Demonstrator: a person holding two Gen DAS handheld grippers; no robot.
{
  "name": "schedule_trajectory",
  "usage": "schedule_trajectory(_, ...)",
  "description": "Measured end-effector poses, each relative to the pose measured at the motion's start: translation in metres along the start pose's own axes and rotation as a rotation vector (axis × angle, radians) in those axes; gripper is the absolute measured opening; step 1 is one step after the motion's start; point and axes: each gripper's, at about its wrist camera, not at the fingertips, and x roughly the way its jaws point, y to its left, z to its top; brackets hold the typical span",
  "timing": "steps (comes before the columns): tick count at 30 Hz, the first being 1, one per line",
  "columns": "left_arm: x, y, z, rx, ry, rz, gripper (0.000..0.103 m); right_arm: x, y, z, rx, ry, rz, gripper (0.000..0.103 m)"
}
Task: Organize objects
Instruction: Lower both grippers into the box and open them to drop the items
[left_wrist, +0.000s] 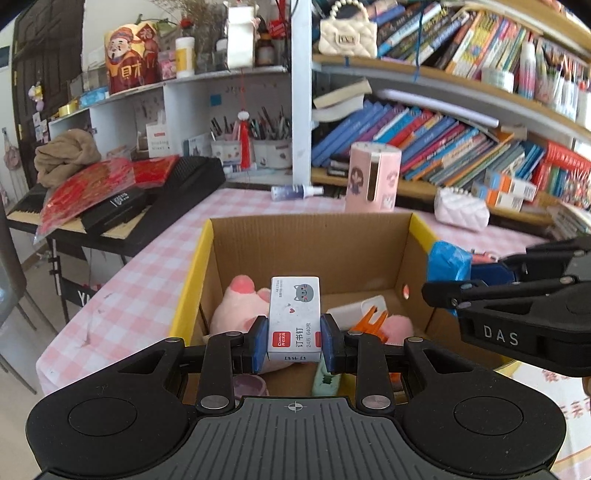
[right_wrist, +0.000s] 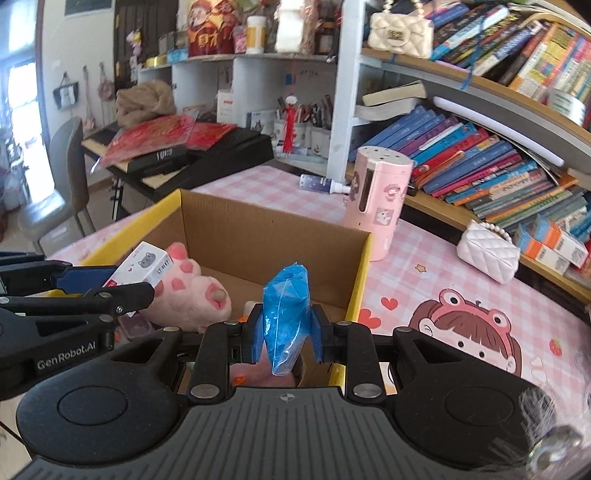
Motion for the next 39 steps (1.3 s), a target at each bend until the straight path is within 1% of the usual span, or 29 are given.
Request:
schedule_trajectory(14,0.034,-0.004,-0.002,0.047,0.069,0.037,0.028,0.047,0.003,-0.001,-0.121,0.082,0.045,0.024)
schedule_trajectory(17,0.037,-0.006,-0.002,0.058,0.073,0.042,0.028,0.055,0.004,0.000,-0.139,0.103,0.056,0.024)
schedule_trajectory(29,0.047,-0.011,-0.003,0.083,0.093,0.041,0.028,0.070,0.009,0.004,-0.207,0.132,0.079,0.024)
schedule_trajectory(36,0.048,-0.014,-0.004,0.088,0.102,0.037,0.029,0.079,0.013,0.007,-0.245,0.173,0.103,0.024)
schedule_trajectory(39,0.047,-0.013,-0.004,0.079,0.099,0.039,0.029,0.080,0.012,0.008,-0.240,0.186,0.116,0.024)
